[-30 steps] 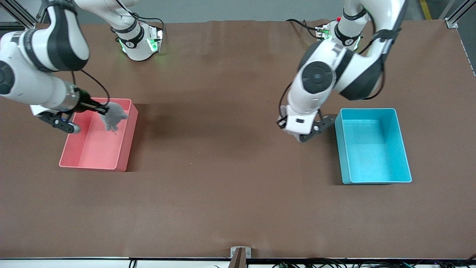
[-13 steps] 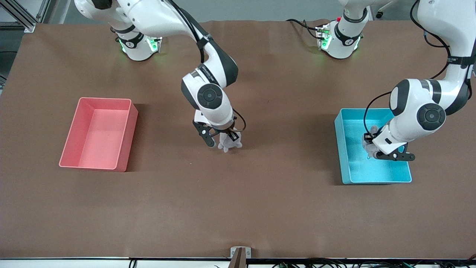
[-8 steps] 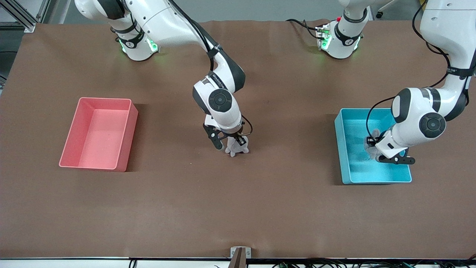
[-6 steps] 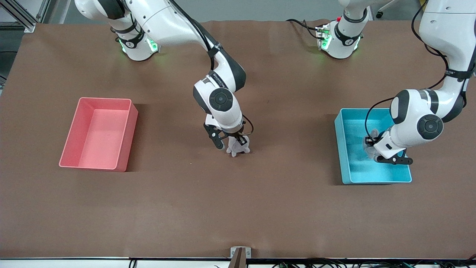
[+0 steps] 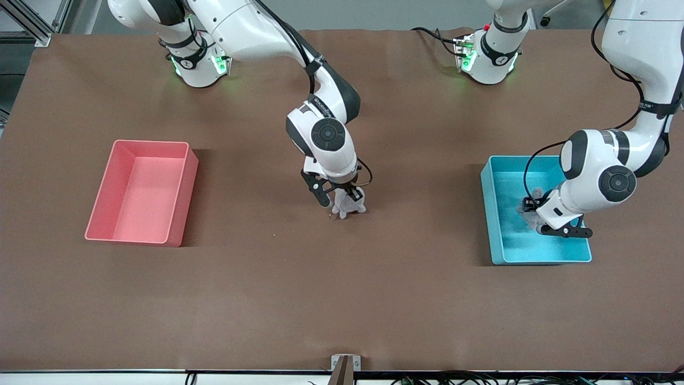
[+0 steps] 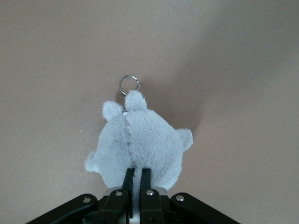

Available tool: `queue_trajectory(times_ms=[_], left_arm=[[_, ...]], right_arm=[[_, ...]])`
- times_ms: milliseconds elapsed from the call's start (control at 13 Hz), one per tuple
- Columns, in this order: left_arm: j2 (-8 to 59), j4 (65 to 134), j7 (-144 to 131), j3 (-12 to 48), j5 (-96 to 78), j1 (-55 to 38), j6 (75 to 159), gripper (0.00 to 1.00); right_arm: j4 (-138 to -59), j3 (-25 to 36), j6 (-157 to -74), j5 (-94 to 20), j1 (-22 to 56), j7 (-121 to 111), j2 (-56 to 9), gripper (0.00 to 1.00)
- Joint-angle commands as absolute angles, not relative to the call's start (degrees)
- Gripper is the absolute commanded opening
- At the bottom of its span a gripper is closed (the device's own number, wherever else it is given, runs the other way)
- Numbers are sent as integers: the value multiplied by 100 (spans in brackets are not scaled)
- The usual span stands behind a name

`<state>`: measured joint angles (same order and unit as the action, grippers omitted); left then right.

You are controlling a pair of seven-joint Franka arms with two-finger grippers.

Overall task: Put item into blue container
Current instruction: 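Open the left gripper in the blue box while the right gripper sets plush down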

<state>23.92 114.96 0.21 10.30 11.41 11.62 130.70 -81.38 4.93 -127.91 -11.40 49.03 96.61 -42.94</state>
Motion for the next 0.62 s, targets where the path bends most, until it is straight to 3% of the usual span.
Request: queue_trajectory(times_ms=[0,77,154,231,308,538], left_arm=[[2101,11514,-26,1072,1248,1143,13025,100],[1996,11514,-26,1090,1248,1108,13008,100],[1917,11505,-35,1194,1239,1107,12903,100],[1838,11470,-44,1308,1239,1116,12754,100],[1785,11418,-44,1344,1239,1108,12596,100],[1591,11259,-44,1695,1239,1116,12104,100]], right_arm=[[-8130,571,-12735,-1125,4966,9809,-4254,1],[-8130,571,-12744,-1108,4966,9800,-4263,3],[-8130,571,-12744,-1055,4948,9774,-4263,28],[-8130,571,-12735,-994,4905,9765,-4263,93],[-8130,580,-12735,-906,4896,9739,-4245,100],[-8121,589,-12622,-695,4703,9424,-4201,100]])
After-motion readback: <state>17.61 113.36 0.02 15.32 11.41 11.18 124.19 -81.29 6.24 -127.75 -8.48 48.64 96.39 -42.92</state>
